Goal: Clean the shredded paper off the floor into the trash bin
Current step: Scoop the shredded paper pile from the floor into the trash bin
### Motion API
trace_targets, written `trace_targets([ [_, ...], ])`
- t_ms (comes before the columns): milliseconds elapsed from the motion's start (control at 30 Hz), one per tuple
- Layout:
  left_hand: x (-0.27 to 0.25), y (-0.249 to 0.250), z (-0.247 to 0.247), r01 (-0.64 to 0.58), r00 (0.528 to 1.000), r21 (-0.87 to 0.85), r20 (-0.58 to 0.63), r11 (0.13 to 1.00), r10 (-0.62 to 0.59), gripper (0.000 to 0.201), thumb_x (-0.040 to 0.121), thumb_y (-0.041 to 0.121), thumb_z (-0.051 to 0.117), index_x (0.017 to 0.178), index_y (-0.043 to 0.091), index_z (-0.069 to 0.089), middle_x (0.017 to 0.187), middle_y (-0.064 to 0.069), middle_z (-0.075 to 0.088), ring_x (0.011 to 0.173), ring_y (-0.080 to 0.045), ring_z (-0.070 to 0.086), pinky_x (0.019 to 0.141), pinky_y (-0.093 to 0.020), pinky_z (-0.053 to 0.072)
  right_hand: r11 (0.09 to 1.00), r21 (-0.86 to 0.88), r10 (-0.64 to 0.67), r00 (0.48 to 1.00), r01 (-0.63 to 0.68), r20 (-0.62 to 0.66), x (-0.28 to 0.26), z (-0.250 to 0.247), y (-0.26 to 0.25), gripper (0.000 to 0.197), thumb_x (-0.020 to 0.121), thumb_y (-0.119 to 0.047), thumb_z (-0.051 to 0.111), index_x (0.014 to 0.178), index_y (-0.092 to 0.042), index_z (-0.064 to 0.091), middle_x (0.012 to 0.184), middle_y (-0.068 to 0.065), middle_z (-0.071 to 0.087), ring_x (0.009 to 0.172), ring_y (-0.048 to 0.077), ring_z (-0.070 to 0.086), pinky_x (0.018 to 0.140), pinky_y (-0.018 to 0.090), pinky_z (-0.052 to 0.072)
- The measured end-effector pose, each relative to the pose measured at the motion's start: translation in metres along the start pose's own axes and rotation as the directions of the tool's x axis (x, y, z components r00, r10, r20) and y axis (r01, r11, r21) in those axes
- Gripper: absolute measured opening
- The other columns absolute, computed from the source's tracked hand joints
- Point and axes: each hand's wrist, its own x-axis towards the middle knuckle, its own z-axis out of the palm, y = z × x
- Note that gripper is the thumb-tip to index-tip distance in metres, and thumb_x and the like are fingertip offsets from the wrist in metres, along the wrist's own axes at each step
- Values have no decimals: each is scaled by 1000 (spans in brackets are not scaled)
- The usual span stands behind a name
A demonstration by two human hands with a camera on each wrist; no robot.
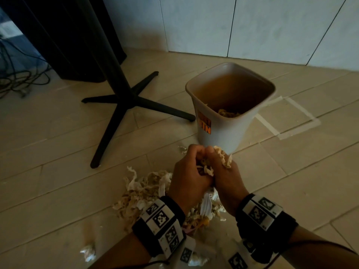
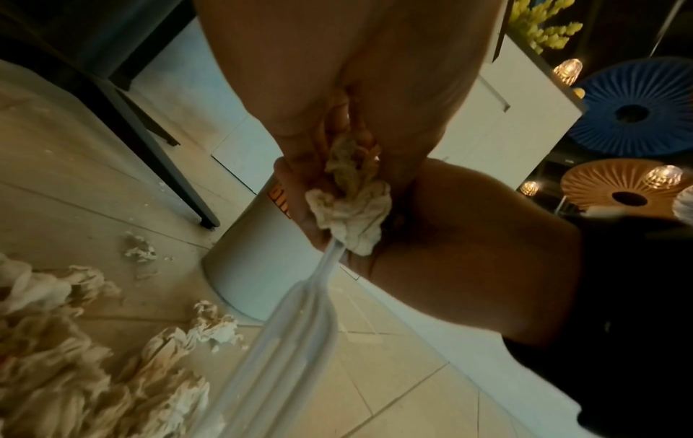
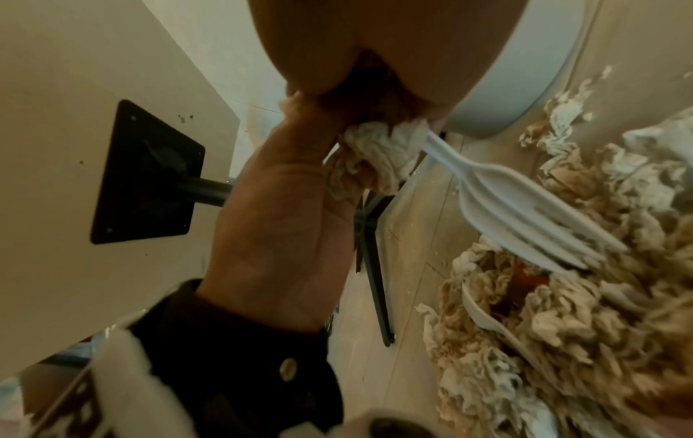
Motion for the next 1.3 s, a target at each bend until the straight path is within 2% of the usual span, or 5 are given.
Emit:
trace_targets([
  [267,-3,-5,-4,-253,965,136,103,958,241,26,79,37,72,103,29,65,119,12,55,111,-2,48,85,-18,45,963,-218,-191,974,161,-125,22,-17,-10,19,96,-24,58,86,-15,70,79,14,69,70,29,64,62,43,52],
  [400,6,-15,-15,-97,988,-20,120,995,98,32,83,54,60,113,42,61,122,17,51,109,-1,54,80,-11,46,917,-274,-324,942,291,-86,34,-25,-48,16,96,-24,58,85,-18,68,66,-1,62,53,16,56,52,25,41],
  [600,32,-77,-4,-28,941,442,315,897,-126,30,86,38,62,115,31,64,120,6,57,111,-11,56,97,-33,47,863,-244,-452,892,442,19,43,-15,-118,26,96,-39,60,79,-20,63,54,-13,56,45,1,51,43,17,40],
  [967,62,-95,39,-220,629,668,654,711,-419,99,68,55,77,144,52,14,160,13,-14,148,-26,-6,116,-55,21,956,-266,-104,991,122,80,114,-8,-166,37,86,-54,66,88,-18,61,60,-4,57,44,7,48,49,23,44],
  [1300,47,-112,57,-294,614,721,646,628,-454,69,86,29,66,144,43,32,161,7,-5,147,-31,1,114,-58,21,999,25,33,996,-35,78,175,-18,-160,90,68,-56,80,135,-9,44,91,12,60,60,20,60,67,43,55],
])
